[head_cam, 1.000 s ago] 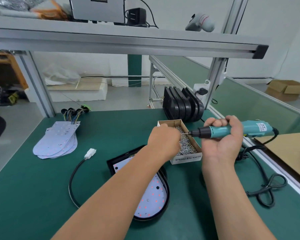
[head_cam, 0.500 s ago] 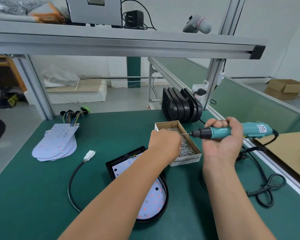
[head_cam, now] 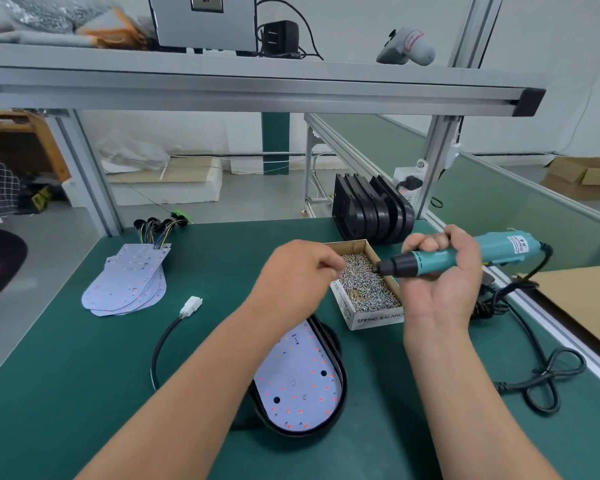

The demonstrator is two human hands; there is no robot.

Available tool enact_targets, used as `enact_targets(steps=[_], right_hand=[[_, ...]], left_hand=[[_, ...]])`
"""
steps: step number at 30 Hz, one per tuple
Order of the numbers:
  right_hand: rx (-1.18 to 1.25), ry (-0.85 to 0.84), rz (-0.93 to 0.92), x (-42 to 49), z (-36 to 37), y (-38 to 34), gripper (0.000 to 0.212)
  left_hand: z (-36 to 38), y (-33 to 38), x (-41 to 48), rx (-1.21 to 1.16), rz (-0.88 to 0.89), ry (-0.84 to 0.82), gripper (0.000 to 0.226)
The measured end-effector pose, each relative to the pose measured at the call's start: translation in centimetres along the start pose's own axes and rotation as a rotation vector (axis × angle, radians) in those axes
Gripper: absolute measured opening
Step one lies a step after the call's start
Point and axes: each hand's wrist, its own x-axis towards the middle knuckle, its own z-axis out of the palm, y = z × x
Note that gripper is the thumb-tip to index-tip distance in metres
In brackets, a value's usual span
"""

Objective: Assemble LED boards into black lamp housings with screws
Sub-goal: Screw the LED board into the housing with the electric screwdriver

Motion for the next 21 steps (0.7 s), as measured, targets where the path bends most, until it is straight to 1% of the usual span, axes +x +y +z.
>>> enact_targets(steps=[2,4,11,14,18,21], right_hand=[[-0.032,-0.038,0.038,-1.0,0.5,1.1,0.013],[-0.063,-0.09,0.087,-2.2,1.0,2.3,0.009],[-0.142,-0.252,0.232,-6.0,1.7,5.3,0.004],[-0.189,-0.295,0.256,-7.1,1.7,6.0,0.004],[-0.222,-0.335,0.27,-7.8,1.7,6.2,0.006],[-0.225,-0.326,0.256,-7.7,1.8,6.1,0.004]], left_hand=[[-2.0,-1.2,-2.2,-0.215,-0.064,0.014,0.021],[-3.1,-2.3,-4.4,-0.322,-0.115,0.011,0.023],[-2.8,-5.6,-9.7,-0.291,-0.188,0.098,0.014],[-2.5,-6.3,-10.8,-0.333,-0.212,0.119,0.017],[-2.4,-6.7,-11.2,-0.385,-0.179,0.114,0.015],[-2.4,-6.6,-11.2,-0.415,-0.143,0.109,0.012]])
